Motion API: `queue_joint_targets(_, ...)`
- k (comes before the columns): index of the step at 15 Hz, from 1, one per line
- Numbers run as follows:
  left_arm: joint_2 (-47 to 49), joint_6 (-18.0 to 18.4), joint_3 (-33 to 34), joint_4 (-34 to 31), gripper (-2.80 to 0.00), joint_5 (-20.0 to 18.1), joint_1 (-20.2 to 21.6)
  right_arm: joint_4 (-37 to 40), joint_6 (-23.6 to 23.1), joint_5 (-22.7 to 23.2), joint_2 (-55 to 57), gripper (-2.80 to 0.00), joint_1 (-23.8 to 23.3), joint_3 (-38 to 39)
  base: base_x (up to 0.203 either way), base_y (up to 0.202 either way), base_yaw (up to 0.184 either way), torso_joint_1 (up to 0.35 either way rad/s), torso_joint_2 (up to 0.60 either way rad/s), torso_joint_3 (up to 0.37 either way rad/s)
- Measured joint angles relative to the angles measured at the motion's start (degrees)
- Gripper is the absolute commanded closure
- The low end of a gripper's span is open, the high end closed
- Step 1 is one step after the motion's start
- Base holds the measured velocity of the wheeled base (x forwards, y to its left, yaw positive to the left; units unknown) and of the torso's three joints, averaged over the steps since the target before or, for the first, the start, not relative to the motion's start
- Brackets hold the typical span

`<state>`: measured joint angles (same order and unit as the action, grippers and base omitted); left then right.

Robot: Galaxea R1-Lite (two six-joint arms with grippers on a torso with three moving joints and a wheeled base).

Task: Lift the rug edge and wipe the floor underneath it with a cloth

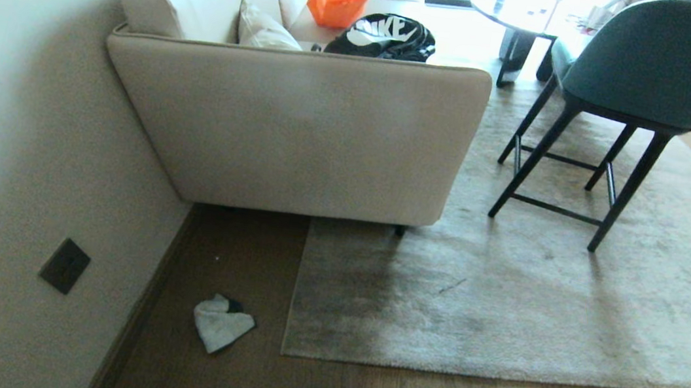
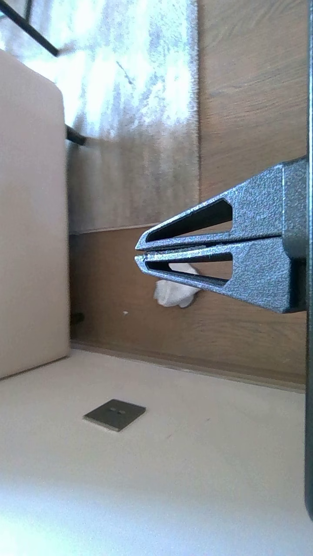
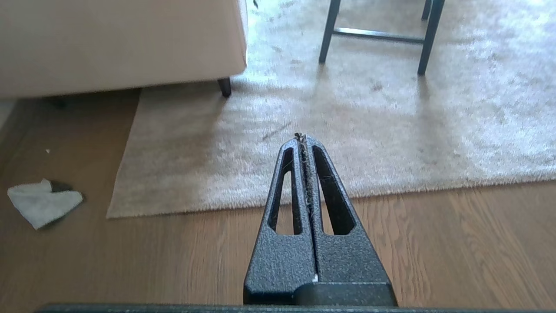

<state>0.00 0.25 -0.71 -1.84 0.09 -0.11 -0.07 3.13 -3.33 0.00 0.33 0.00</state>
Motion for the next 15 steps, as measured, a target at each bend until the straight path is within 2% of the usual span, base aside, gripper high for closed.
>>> queue_joint_targets(8,0.0,0.14,0.0,0.02,0.0,-0.02,0.01,0.02,0.0,0.0,0.0,0.0,0.0,0.0,0.0,0.0,0.0,0.003,0.0,0.202)
queue_joint_targets(15,0.0,0.19,0.0,0.02,0.0,-0.09,0.04,0.0,0.01,0.0,0.0,0.0,0.0,0.0,0.0,0.0,0.0,0.0,0.0,0.012)
